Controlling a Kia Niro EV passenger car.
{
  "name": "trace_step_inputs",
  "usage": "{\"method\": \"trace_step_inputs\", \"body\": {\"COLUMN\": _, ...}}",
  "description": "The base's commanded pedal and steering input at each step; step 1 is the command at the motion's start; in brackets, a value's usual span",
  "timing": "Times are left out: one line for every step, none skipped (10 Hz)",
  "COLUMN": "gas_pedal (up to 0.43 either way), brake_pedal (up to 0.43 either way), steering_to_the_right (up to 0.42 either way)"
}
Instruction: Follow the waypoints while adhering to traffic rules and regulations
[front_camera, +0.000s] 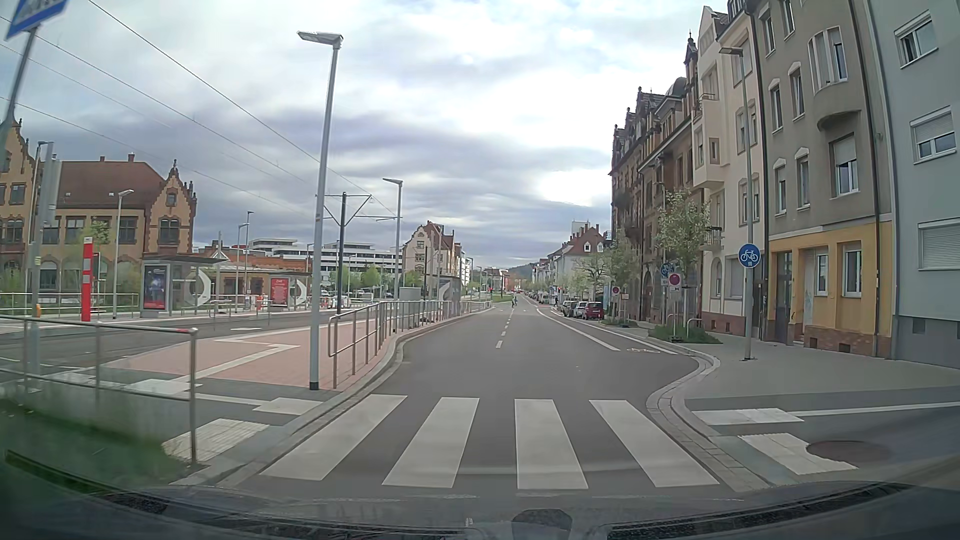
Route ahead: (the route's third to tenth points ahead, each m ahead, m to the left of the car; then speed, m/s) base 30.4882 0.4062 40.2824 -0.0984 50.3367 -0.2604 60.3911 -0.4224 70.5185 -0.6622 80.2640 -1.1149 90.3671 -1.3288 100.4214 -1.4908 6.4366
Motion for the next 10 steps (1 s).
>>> {"method": "trace_step_inputs", "body": {"gas_pedal": 0.059, "brake_pedal": 0.0, "steering_to_the_right": 0.083}}
{"method": "trace_step_inputs", "body": {"gas_pedal": 0.059, "brake_pedal": 0.0, "steering_to_the_right": 0.075}}
{"method": "trace_step_inputs", "body": {"gas_pedal": 0.059, "brake_pedal": 0.0, "steering_to_the_right": 0.065}}
{"method": "trace_step_inputs", "body": {"gas_pedal": 0.059, "brake_pedal": 0.0, "steering_to_the_right": 0.059}}
{"method": "trace_step_inputs", "body": {"gas_pedal": 0.059, "brake_pedal": 0.0, "steering_to_the_right": 0.051}}
{"method": "trace_step_inputs", "body": {"gas_pedal": 0.059, "brake_pedal": 0.0, "steering_to_the_right": 0.046}}
{"method": "trace_step_inputs", "body": {"gas_pedal": 0.047, "brake_pedal": 0.0, "steering_to_the_right": 0.041}}
{"method": "trace_step_inputs", "body": {"gas_pedal": 0.047, "brake_pedal": 0.0, "steering_to_the_right": 0.033}}
{"method": "trace_step_inputs", "body": {"gas_pedal": 0.047, "brake_pedal": 0.0, "steering_to_the_right": 0.024}}
{"method": "trace_step_inputs", "body": {"gas_pedal": 0.047, "brake_pedal": 0.0, "steering_to_the_right": 0.017}}
